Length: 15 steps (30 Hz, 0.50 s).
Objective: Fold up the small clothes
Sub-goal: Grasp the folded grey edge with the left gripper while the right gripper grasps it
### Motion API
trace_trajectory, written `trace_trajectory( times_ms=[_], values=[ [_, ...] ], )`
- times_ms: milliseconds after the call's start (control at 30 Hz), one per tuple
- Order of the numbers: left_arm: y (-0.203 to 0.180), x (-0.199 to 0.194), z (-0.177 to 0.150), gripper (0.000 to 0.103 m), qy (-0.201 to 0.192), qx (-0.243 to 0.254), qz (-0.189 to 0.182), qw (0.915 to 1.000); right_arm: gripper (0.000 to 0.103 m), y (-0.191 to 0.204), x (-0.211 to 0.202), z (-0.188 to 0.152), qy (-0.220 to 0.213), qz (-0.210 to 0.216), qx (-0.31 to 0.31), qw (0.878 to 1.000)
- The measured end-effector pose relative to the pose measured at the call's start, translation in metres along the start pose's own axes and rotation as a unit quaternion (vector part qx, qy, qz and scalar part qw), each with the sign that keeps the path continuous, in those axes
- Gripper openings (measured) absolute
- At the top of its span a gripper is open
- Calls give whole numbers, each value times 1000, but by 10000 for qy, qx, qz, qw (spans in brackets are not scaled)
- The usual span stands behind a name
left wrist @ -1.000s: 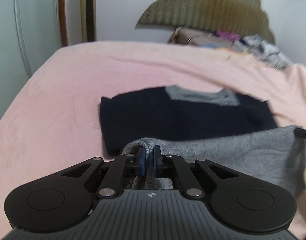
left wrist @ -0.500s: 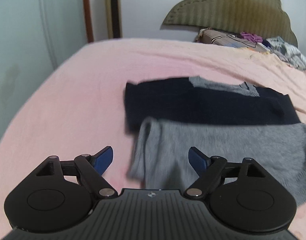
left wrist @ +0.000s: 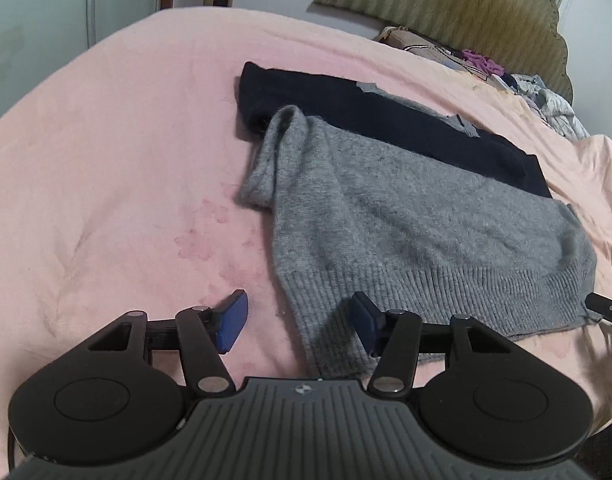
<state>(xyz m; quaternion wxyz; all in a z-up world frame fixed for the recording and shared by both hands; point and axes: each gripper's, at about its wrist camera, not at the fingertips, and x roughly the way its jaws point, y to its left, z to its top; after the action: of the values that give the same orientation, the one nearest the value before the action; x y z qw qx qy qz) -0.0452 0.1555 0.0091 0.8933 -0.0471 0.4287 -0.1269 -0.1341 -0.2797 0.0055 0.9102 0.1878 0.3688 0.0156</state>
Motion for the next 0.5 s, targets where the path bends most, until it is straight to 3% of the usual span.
trace_trajectory(
  times_ms=[33,133,200,233,300,500],
  values=[
    [-3,1,-1,55,-32,19,-45,10000,47,5,3,-2,24,43,-56,10000],
    [-14,4,-3,40,-139,133,38,9998,25,17,8,-4,-76,-164,-338,9993],
    [-17,5,-2,10,-122,151,-1,9998,12,18,9,-4,-84,-109,-334,9993],
    [-16,5,-1,4,-52,75,-165,9998,10,18,8,-4,-88,-71,-305,9995],
    [-17,0,-1,4,-67,23,-281,9996,9,17,2,-3,-138,70,-231,9996],
    [-17,-62,5,4,-764,14,-778,9940,8,16,-51,12,-572,788,-75,9952]
  ],
)
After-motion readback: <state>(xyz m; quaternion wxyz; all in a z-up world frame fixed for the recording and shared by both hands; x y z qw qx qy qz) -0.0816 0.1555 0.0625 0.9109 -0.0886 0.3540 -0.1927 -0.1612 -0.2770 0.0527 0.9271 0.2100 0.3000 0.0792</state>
